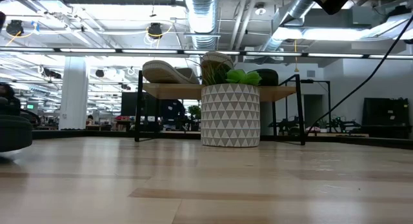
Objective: Pick and place slides into the shelf
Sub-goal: Put the black slide on the shelf
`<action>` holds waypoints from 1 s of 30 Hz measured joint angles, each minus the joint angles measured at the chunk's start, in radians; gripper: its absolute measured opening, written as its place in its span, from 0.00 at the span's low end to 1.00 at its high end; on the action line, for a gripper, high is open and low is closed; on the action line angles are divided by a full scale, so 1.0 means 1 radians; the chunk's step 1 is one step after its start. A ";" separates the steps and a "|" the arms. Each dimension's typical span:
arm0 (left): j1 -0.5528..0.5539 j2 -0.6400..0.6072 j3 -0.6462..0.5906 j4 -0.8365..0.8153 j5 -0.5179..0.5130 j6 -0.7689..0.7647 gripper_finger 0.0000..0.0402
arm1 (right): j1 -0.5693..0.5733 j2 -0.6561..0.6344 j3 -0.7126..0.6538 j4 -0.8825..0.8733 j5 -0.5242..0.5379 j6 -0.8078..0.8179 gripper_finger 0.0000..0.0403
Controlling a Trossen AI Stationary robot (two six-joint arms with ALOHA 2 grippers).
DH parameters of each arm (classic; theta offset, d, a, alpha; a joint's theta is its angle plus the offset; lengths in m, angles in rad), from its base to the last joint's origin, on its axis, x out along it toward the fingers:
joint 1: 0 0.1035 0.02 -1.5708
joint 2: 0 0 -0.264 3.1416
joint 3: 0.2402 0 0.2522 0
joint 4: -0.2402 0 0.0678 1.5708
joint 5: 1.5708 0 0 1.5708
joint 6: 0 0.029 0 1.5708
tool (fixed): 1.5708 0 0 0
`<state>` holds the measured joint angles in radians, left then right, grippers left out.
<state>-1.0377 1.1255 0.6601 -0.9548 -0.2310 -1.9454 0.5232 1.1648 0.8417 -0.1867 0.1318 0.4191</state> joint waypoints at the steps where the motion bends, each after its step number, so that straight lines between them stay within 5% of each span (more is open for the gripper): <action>1: 0.010 0.000 0.000 0.000 0.001 0.010 0.44 | 0.000 0.000 0.000 0.000 0.000 0.000 0.00; 16: 0.064 -0.002 -0.191 0.270 0.081 -0.133 0.44 | 0.020 0.000 0.000 0.000 -0.004 0.011 0.00; 24: 0.062 -0.047 -0.160 0.256 0.198 -0.171 0.44 | 0.020 0.000 0.000 0.000 -0.004 0.028 0.00; 30: 0.062 -0.079 -0.080 0.106 0.180 -0.148 0.44 | 0.020 0.000 0.000 -0.010 -0.004 0.026 0.00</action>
<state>-0.9752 1.0468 0.5803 -0.8492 -0.0507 -2.0931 0.5430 1.1648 0.8417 -0.1966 0.1276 0.4446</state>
